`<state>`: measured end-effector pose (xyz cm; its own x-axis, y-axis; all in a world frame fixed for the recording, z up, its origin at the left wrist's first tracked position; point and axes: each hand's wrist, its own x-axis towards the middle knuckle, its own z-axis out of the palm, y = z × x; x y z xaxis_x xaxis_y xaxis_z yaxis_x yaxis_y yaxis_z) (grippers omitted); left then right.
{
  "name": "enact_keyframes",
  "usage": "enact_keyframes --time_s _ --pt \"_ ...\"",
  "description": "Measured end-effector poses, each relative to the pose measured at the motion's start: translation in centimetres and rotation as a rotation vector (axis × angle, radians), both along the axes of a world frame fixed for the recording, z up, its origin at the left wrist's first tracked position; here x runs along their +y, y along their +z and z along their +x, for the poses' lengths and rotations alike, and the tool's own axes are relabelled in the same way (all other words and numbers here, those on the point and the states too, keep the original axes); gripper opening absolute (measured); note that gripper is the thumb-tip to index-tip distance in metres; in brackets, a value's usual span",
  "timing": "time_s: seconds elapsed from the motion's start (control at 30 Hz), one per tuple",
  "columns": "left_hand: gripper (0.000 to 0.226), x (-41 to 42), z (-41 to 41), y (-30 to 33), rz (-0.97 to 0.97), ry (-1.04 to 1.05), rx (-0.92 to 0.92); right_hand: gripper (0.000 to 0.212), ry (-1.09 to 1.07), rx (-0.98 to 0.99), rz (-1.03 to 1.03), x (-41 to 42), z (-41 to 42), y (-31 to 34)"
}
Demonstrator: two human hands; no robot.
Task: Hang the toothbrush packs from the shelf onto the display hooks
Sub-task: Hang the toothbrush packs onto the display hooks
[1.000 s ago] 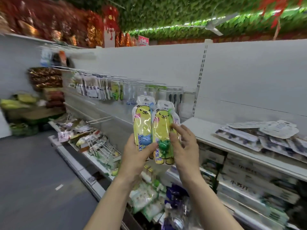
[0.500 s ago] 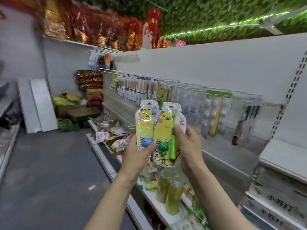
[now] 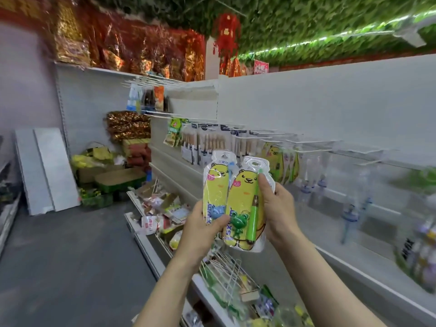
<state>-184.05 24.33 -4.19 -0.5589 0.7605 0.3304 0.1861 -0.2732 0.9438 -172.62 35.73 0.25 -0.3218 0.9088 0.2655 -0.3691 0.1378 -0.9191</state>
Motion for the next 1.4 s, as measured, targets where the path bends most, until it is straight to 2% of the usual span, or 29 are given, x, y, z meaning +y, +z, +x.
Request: enact_keyframes --time_s 0.1,0.2,0.43,0.7,0.97,1.4 --pt "0.019 2.2 -5.1 -0.2 0.033 -0.044 -0.035 0.036 -0.043 -0.017 -0.024 1.7 -5.3 -0.5" --pt "0.022 4.7 -10.2 -1.3 0.002 -0.122 -0.078 0.039 -0.134 0.004 -0.063 3.1 -9.0 -0.7" --pt "0.021 9.9 -19.6 -1.9 -0.051 -0.340 -0.103 0.028 -0.403 0.023 -0.107 4.4 -12.4 -0.5" --pt "0.018 14.3 -19.1 -1.4 -0.054 -0.558 -0.159 0.025 -0.612 -0.059 -0.076 8.1 -11.6 1.9" --pt "0.021 18.4 -19.5 -0.6 -0.023 -0.586 -0.161 0.024 -0.608 -0.104 -0.047 13.4 -11.3 2.7" --pt "0.022 23.9 -19.1 -2.0 0.003 -0.598 -0.133 0.042 -0.696 -0.117 -0.068 20.0 -9.7 1.4"
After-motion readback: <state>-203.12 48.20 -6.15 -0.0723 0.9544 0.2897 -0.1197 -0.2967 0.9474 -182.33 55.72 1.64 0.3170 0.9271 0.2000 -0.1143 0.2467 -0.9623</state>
